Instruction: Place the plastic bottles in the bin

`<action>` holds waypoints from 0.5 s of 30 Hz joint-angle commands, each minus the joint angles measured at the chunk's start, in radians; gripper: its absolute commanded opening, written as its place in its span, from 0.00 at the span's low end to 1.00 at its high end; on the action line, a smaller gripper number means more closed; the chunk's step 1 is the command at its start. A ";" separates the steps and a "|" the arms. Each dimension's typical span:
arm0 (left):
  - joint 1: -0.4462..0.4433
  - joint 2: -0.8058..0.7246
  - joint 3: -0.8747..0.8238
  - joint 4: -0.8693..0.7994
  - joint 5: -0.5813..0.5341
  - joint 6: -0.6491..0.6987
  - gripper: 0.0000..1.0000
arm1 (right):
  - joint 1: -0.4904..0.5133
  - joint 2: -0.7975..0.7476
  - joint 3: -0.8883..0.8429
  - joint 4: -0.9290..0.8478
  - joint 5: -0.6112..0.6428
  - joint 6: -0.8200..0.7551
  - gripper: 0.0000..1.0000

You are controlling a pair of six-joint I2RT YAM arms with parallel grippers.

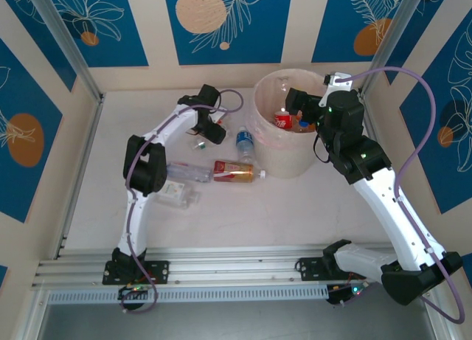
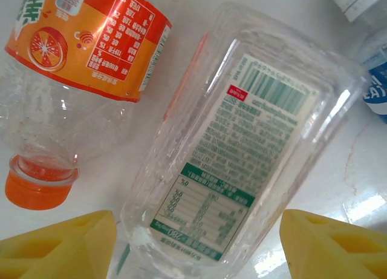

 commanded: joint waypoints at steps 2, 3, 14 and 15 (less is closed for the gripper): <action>-0.005 -0.057 0.000 0.026 -0.054 -0.025 0.75 | 0.010 0.001 -0.011 0.038 0.003 0.004 0.99; -0.005 -0.056 0.006 0.026 -0.051 -0.026 0.77 | 0.012 0.003 -0.011 0.037 0.003 0.005 0.99; -0.005 0.022 0.031 0.026 -0.009 -0.049 0.81 | 0.022 0.009 -0.005 0.040 0.006 -0.003 0.99; -0.006 0.030 0.038 0.024 0.000 -0.052 0.81 | 0.022 0.009 -0.007 0.038 0.008 -0.003 0.99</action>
